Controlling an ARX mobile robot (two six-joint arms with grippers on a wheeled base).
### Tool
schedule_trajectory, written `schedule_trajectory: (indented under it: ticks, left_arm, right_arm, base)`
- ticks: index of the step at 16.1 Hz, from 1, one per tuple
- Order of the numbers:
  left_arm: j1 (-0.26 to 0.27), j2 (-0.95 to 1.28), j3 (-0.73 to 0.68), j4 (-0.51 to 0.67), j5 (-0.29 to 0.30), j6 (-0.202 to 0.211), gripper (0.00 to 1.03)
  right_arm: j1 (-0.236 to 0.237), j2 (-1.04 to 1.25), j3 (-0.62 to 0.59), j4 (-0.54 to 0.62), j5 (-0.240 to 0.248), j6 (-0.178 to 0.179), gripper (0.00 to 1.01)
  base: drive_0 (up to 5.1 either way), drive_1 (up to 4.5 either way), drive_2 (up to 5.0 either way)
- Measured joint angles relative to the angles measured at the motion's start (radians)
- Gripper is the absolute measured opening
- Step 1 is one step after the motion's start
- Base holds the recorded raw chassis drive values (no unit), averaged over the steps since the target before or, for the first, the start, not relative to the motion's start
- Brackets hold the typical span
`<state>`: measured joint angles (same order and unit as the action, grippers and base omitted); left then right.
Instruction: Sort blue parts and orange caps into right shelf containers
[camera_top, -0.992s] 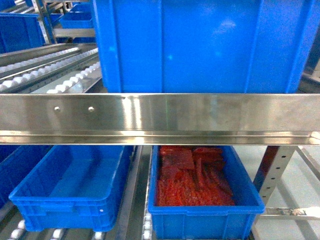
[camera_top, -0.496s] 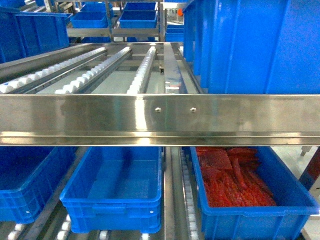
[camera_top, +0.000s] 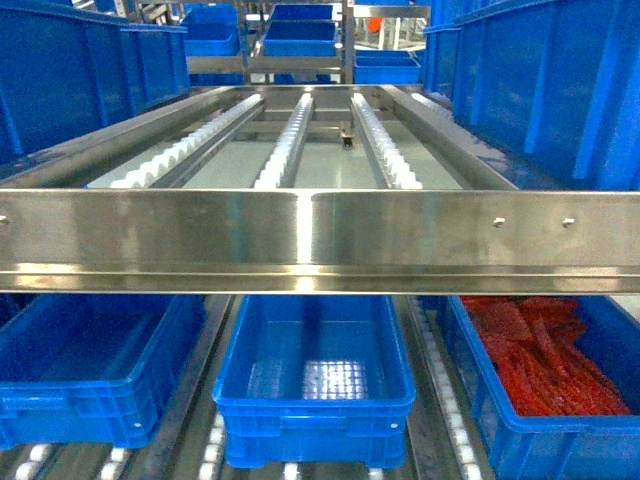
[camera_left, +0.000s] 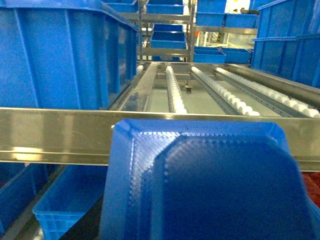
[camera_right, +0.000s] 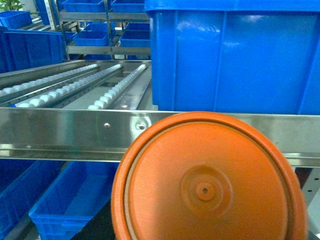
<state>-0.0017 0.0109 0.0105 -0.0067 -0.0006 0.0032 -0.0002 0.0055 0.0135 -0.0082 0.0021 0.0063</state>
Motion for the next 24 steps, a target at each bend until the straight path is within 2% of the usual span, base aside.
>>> schedule_trajectory:
  ticks: [15, 24]
  left_arm:
    - [0.000, 0.000, 0.000, 0.000, 0.000, 0.000, 0.43]
    - [0.000, 0.000, 0.000, 0.000, 0.000, 0.000, 0.43]
  right_arm:
    - [0.000, 0.000, 0.000, 0.002, 0.000, 0.000, 0.44]
    - [0.000, 0.000, 0.000, 0.002, -0.006, 0.000, 0.44]
  base:
    - [-5.0, 2.41, 2.4]
    - [0.0, 0.00, 0.0]
